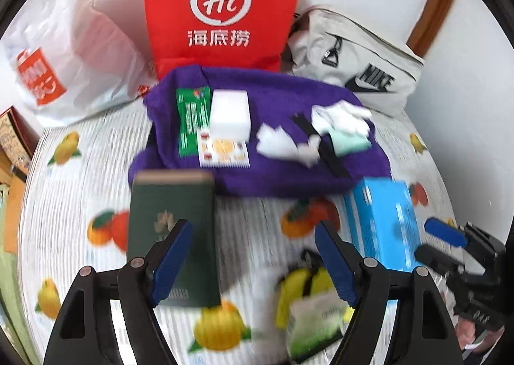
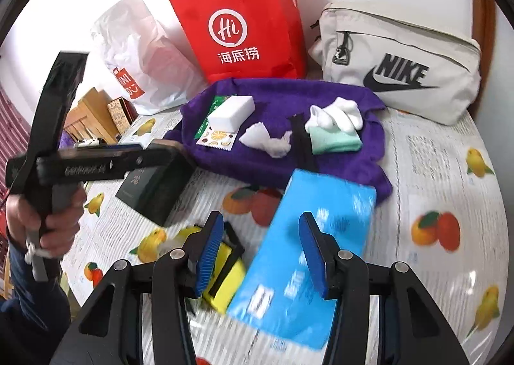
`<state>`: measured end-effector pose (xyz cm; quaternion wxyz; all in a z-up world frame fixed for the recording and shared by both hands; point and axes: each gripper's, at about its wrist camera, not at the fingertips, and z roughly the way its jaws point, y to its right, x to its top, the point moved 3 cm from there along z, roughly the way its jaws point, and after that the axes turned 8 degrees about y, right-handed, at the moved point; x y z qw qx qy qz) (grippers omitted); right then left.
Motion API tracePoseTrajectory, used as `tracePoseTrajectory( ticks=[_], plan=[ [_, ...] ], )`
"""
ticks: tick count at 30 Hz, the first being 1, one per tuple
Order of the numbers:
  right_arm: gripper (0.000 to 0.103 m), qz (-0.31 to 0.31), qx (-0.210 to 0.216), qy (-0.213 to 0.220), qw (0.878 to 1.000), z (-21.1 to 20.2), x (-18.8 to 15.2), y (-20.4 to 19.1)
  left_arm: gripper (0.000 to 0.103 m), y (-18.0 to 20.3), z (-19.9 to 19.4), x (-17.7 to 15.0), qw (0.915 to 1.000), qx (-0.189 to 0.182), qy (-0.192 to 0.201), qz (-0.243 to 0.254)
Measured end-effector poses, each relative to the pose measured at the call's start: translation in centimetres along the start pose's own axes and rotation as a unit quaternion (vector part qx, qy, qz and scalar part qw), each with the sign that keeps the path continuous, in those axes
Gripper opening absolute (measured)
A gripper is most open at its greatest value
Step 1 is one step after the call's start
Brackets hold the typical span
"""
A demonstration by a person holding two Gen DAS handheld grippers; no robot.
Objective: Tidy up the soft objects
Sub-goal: 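Grasp the green-and-white tissue packet with the left gripper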
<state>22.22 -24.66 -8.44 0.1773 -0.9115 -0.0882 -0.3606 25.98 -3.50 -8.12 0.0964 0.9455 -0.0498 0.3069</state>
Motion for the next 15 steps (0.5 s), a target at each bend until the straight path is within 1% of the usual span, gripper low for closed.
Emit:
tracePoseTrajectory(
  ticks=[2,8,10,15],
  plan=[
    [0.049,0.005,-0.002,0.004,1.0,-0.8,-0.8,0.1,0.077,0.6,-0.9,-1.5,1.0,0.004,0.002,0.005],
    [0.05,0.023,-0.004,0.017,1.0,-2.9,-2.9,0.5,0.077,2.4,-2.2,-4.9,0.9999,-0.011,-0.002,0.013],
    [0.054,0.027,-0.003,0.023,0.999,-3.5,-3.6,0.6,0.077,3.1,-2.5,-5.9,0.9998,-0.011,0.0,0.016],
    [0.055,0.027,-0.001,0.021,0.999,-4.3,-5.1,0.7,0.077,4.5,-1.4,-8.5,0.9996,-0.02,-0.017,0.01]
  ],
)
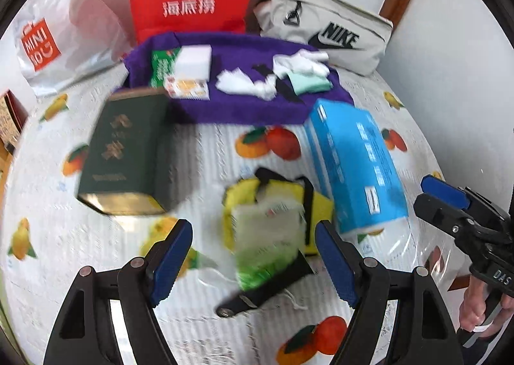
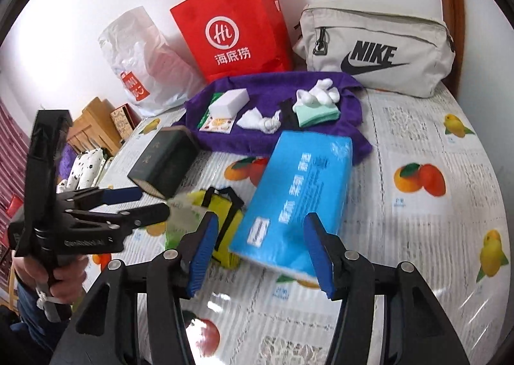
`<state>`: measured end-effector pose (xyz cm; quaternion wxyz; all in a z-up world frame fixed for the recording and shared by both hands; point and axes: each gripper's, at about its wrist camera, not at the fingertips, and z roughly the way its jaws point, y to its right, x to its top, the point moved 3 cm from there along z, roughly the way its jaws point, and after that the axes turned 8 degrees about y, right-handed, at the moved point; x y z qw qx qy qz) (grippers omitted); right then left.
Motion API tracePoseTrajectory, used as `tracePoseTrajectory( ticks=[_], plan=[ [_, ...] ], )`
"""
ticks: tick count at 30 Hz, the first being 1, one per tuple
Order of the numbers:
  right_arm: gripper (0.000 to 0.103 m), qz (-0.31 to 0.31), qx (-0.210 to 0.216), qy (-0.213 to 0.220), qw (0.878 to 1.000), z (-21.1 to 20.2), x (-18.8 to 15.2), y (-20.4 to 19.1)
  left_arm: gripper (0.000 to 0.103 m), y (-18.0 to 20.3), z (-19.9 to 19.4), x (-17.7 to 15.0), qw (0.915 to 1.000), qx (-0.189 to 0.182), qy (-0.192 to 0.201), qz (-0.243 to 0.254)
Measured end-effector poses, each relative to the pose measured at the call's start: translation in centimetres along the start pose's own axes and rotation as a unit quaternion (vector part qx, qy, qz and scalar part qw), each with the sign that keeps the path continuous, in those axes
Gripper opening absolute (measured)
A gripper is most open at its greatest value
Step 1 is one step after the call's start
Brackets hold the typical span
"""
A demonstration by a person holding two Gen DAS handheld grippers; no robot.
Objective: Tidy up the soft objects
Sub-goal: 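Grasp the green-and-white tissue packet with the left gripper, then lower the right gripper toward the black watch strap on the sheet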
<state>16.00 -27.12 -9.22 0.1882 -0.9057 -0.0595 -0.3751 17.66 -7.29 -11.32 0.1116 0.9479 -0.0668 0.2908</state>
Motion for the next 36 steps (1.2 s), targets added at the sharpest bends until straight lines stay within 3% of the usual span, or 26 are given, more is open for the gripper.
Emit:
tracePoseTrajectory(
  ticks=[8,14,19,24,36],
  plan=[
    [0.055,0.005,0.008,-0.016,1.0,-0.4,-2.9,0.6,0.077,1.3,3.9,-1.7,0.999,0.03,-0.033,-0.003],
    [0.055,0.005,0.009,-0.027,1.0,-0.3,-4.3,0.9,0.055,1.5,5.0,-1.8,0.9978,0.059,-0.025,0.012],
    [0.055,0.007,0.009,-0.034,0.999,0.1,-4.9,0.9,0.048,1.0,4.0,-1.4,0.9991,0.038,-0.017,-0.002],
    [0.055,-0.006,0.013,-0.043,0.999,0.4,-5.2,-0.1,0.047,0.7,2.1,-1.0,0.9998,0.018,0.003,-0.005],
    [0.055,-0.037,0.037,-0.051,0.997,0.8,-6.0,-4.0,0.047,-2.4,-1.5,0.0,0.9981,0.013,0.047,-0.038]
  ],
)
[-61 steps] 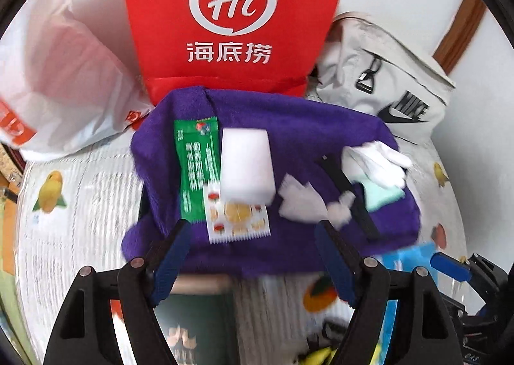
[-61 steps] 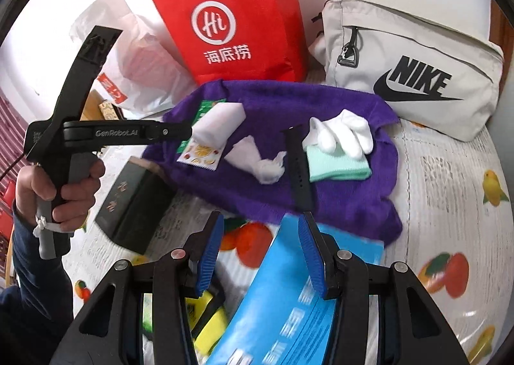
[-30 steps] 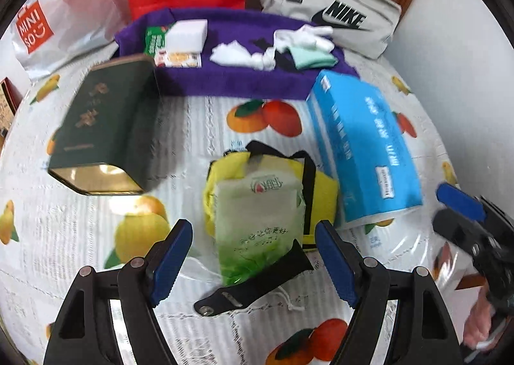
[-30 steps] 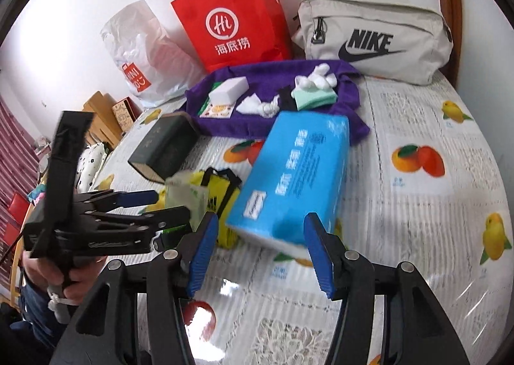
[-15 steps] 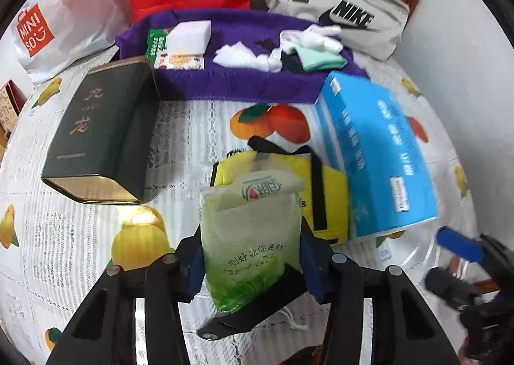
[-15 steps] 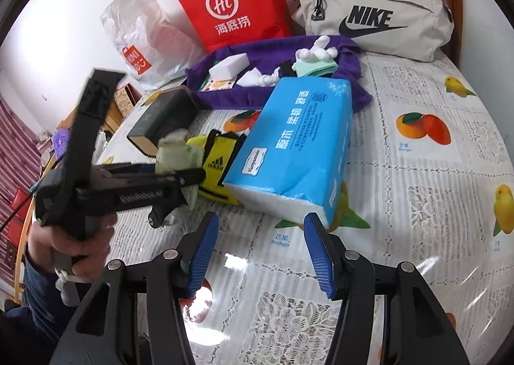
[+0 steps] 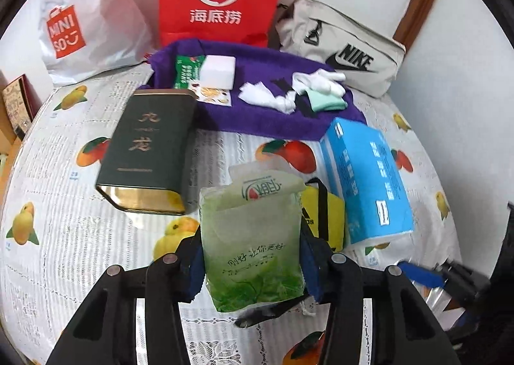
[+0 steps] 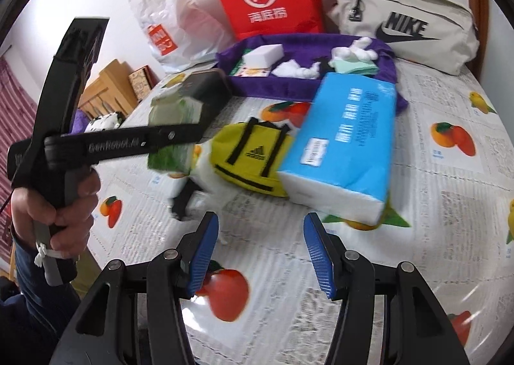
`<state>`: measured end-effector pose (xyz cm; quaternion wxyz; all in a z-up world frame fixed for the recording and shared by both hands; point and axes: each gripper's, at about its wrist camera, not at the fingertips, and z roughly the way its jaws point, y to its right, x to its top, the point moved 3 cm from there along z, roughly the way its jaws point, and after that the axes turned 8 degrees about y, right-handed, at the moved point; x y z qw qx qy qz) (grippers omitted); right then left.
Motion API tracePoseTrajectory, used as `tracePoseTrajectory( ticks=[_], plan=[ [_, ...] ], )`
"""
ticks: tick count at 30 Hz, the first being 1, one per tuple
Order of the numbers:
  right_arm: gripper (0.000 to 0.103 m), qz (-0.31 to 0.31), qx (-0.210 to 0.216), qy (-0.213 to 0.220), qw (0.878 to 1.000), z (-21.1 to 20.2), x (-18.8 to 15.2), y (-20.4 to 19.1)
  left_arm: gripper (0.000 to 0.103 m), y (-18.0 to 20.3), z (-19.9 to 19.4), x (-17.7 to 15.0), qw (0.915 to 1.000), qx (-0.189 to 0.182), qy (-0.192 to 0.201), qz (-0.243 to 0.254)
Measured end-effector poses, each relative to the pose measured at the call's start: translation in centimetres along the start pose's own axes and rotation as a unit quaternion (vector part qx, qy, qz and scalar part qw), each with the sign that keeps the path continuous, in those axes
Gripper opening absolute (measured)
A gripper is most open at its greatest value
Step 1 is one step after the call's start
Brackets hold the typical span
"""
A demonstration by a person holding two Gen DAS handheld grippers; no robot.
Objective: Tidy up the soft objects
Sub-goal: 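Lower the right gripper toward the black watch strap on the sheet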
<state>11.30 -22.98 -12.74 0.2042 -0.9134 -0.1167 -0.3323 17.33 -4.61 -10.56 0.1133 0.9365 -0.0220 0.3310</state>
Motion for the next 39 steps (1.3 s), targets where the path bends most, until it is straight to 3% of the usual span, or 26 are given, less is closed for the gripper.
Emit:
tracePoseTrajectory(
  ticks=[9,15,22,23,27,39],
  plan=[
    [0.055,-0.049,0.026,-0.021,0.998,2.2,-0.6,-4.1,0.047,-2.5,-1.8,-0.2,0.9997,0.0,0.017,-0.015],
    [0.055,-0.046,0.028,-0.044,0.998,5.5,-1.4,-5.1,0.047,-4.7,-2.2,-1.1,0.9996,0.008,0.015,-0.023],
    [0.054,-0.054,0.019,-0.012,0.998,7.6,-0.5,-6.7,0.047,-8.0,-2.3,-2.4,0.9983,0.016,0.009,-0.056],
    [0.052,-0.061,0.016,-0.013,0.998,8.1,-0.4,-6.9,0.047,-8.3,-2.3,-2.5,0.9981,0.016,0.008,-0.058],
    [0.025,-0.079,0.01,-0.037,0.996,9.8,-0.4,-7.3,0.047,-9.4,-2.4,-2.9,0.9974,0.019,0.007,-0.069],
    [0.023,-0.136,-0.011,-0.083,0.987,7.0,-2.6,-6.6,0.047,-9.1,-2.5,-3.2,0.9976,-0.004,0.009,-0.068]
  ],
)
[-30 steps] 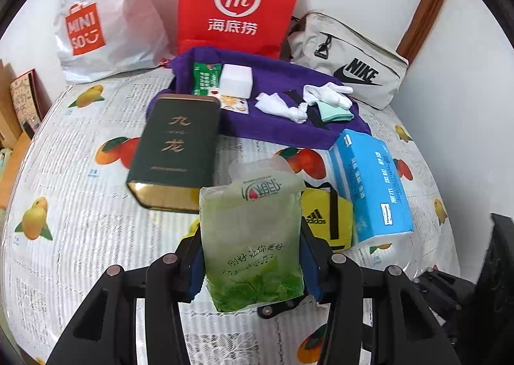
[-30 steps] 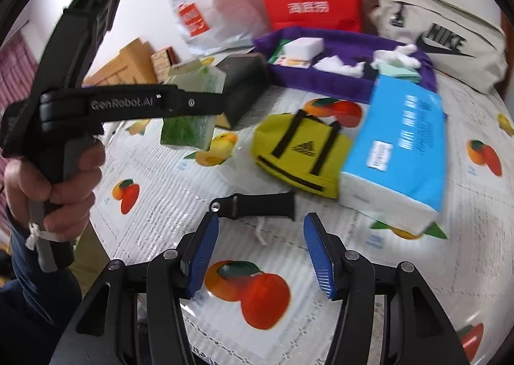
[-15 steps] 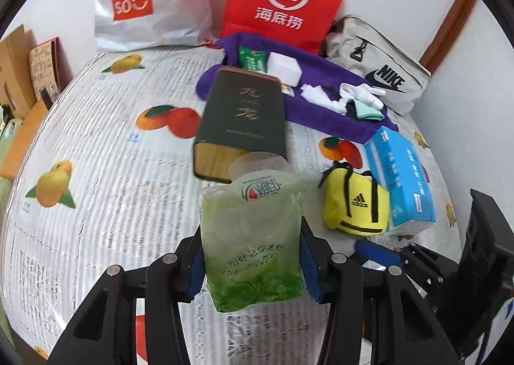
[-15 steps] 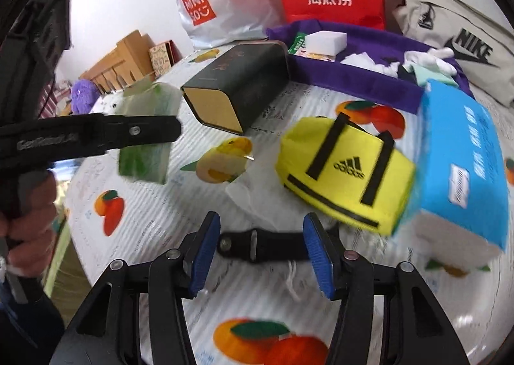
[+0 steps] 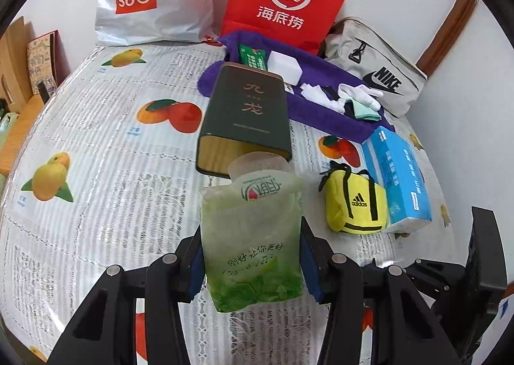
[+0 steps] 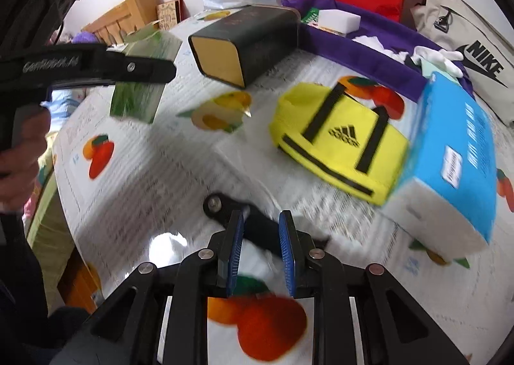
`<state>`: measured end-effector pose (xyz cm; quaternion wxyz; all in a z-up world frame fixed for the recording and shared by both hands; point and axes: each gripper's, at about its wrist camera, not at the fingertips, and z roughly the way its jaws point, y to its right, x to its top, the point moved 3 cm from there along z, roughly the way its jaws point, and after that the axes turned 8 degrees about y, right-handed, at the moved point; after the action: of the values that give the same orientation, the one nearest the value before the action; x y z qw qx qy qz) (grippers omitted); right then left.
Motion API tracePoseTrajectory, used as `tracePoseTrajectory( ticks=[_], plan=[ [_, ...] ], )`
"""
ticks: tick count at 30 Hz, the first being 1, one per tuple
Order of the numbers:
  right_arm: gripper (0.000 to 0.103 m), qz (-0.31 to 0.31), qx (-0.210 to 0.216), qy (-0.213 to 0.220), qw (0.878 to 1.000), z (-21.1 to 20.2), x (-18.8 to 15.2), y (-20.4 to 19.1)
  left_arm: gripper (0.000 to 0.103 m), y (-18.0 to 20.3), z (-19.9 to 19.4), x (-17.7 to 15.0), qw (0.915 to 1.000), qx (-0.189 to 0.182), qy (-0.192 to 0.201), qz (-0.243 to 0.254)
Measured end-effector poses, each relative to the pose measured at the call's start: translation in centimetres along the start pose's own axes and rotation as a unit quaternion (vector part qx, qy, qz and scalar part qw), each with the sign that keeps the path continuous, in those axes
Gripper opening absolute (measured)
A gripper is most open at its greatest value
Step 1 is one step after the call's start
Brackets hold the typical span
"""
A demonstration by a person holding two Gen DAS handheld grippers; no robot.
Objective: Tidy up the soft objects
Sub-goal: 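Lower the right gripper toward the black watch strap on the sheet, then close the right gripper on the black watch strap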
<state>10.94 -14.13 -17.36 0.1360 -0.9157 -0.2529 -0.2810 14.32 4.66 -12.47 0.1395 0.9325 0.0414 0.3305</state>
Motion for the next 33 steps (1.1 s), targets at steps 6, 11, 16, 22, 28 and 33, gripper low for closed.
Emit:
tracePoseTrajectory(
  ticks=[6,11,16,22,28,33],
  plan=[
    [0.052,-0.012,0.006,0.013,1.0,-1.0,-0.8,0.0,0.047,0.4,0.3,-0.5,1.0,-0.004,-0.007,0.003],
    [0.054,-0.036,0.001,0.022,0.999,-0.3,-0.4,-0.1,0.047,0.5,0.1,-0.6,0.9999,-0.006,-0.006,0.007],
    [0.054,-0.066,-0.004,0.017,0.998,0.4,-0.6,-0.5,0.048,0.4,-0.2,-0.6,0.9999,-0.005,-0.004,0.011],
    [0.046,-0.068,0.011,-0.013,0.998,-0.4,-1.5,-1.2,0.048,0.1,0.1,-0.6,0.9999,-0.003,-0.008,0.006],
    [0.044,-0.094,0.003,-0.007,0.996,-1.0,-1.7,-2.2,0.048,0.4,0.2,-0.6,0.9999,-0.006,-0.009,0.01],
    [0.045,-0.104,-0.016,-0.01,0.994,0.1,-1.1,-1.5,0.048,0.5,-0.2,-0.7,0.9999,-0.007,-0.007,0.014]
  ],
)
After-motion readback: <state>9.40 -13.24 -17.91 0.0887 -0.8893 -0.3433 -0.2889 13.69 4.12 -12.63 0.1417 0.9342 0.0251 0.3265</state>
